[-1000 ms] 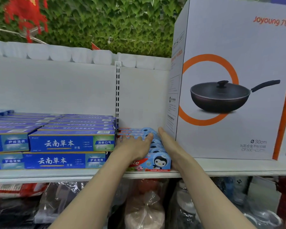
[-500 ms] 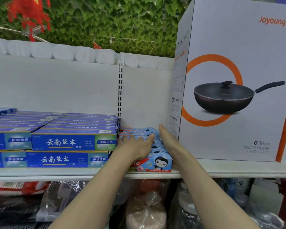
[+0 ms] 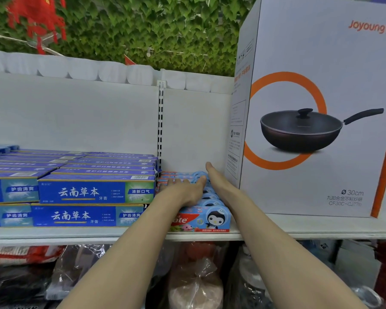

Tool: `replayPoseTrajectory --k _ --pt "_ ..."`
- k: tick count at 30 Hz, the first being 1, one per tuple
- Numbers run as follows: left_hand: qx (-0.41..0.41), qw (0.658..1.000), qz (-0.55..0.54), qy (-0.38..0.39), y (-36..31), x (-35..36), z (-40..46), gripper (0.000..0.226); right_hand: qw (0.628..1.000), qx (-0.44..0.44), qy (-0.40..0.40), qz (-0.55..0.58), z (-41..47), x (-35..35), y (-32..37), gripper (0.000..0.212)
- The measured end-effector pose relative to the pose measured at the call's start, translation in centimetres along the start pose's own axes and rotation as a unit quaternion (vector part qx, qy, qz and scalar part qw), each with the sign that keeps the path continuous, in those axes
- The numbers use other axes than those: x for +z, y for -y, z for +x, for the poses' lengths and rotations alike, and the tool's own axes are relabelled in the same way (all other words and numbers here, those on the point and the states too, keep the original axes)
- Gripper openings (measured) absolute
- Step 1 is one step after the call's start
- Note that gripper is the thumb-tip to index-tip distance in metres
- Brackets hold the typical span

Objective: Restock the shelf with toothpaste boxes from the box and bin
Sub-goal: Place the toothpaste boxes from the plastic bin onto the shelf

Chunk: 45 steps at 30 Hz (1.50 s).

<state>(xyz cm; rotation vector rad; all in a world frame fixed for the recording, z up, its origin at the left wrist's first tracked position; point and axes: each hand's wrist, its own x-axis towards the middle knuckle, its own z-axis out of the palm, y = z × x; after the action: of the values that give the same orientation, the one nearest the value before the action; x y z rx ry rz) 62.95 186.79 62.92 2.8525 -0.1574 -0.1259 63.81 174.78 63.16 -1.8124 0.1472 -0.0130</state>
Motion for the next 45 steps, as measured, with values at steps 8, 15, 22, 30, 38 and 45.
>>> replayPoseTrajectory --k 8,15,22,30,38,45 --pt "-0.009 1.000 -0.013 0.008 0.3 -0.1 1.1 0.090 1.000 0.004 0.016 0.020 0.4 0.1 -0.1 0.078" --pt "-0.008 1.000 -0.007 0.009 0.6 -0.1 1.4 0.090 0.998 0.025 0.051 0.028 1.5 -0.1 -0.1 0.080" --pt "-0.001 1.000 -0.004 0.004 0.8 0.0 1.5 0.089 0.997 0.046 0.060 0.026 3.2 -0.7 -0.3 0.084" --pt "-0.004 1.000 -0.008 0.010 0.8 0.0 1.5 0.088 0.998 0.029 0.049 0.013 3.6 -0.1 0.1 0.079" --pt "-0.015 1.000 -0.012 0.014 0.7 0.0 1.7 0.090 0.997 0.019 0.069 0.012 3.7 -0.3 -0.1 0.077" --pt "-0.039 0.997 -0.044 0.046 0.2 -0.7 1.4 0.094 0.997 0.003 0.079 0.026 4.3 -0.3 -0.5 0.078"
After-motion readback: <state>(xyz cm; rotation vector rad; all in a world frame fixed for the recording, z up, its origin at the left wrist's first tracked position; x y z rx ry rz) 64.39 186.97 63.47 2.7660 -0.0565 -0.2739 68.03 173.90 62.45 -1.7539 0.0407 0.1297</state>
